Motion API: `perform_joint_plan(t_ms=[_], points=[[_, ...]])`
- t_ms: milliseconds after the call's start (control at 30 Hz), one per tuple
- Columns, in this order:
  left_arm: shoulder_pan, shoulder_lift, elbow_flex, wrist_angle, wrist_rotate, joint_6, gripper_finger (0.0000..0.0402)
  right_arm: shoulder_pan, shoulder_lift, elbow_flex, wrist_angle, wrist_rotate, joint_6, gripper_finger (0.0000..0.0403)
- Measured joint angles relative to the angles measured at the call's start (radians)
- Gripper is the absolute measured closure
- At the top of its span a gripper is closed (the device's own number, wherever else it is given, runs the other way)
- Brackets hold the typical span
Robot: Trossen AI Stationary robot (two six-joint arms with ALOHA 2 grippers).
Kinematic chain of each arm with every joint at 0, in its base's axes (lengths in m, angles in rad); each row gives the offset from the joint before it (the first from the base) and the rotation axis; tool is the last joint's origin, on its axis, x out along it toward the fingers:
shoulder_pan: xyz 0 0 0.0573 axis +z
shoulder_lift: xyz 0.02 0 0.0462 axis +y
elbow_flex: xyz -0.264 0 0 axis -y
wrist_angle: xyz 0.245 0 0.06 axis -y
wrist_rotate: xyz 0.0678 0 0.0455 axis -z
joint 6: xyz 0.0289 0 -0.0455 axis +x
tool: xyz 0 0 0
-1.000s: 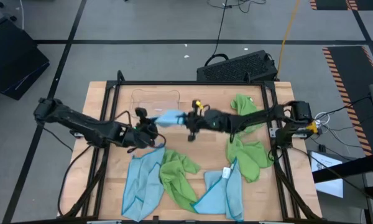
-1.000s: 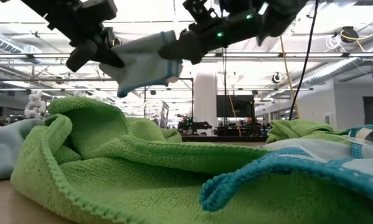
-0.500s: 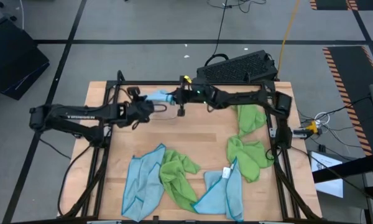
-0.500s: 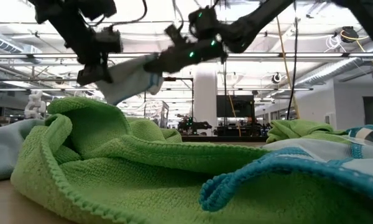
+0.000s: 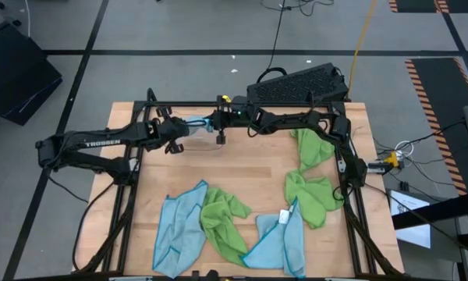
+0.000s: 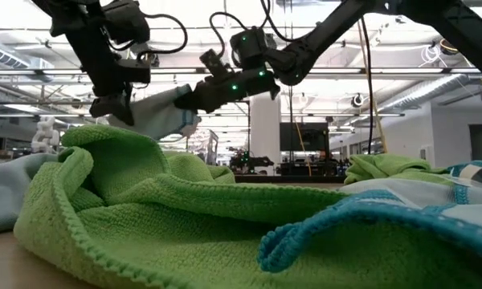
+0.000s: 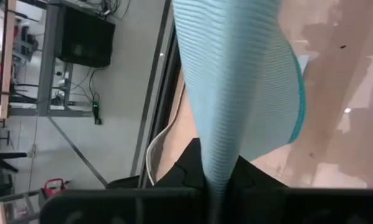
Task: Fold microfiber towels
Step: Put the top center blue microfiber cloth into the bin
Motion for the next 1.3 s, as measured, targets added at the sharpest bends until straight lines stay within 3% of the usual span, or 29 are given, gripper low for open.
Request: perform_joint_plan(t_ms=[433,600,767,967,1300], points=[[0.008,-0.003,0.000,-0.024,0.039,-0.012,0.0383,0.036,0.002,-0.001,-0.079,-0.026,0.134,0.0390],[0.006,-0.003,-0.001,-0.097,0.180,-0.028,0.0390,0.049,0.002,-0.001,-0.142,-0.027,0.220,0.0390],[0.040,-0.003,-0.001,-0.122,0.297,-0.003,0.0388,0.046,0.002,-0.002,-0.144,-0.027,0.413,0.0389],[0.119,-0.002,0.008,-0.111,0.436,0.113,0.0391,0.027,0.002,-0.002,-0.152,-0.027,0.563,0.0389],[0.287,0.044,0.107,-0.136,0.610,0.050,0.0392,-0.013,0.010,0.101,-0.326,-0.029,0.657,0.0389]])
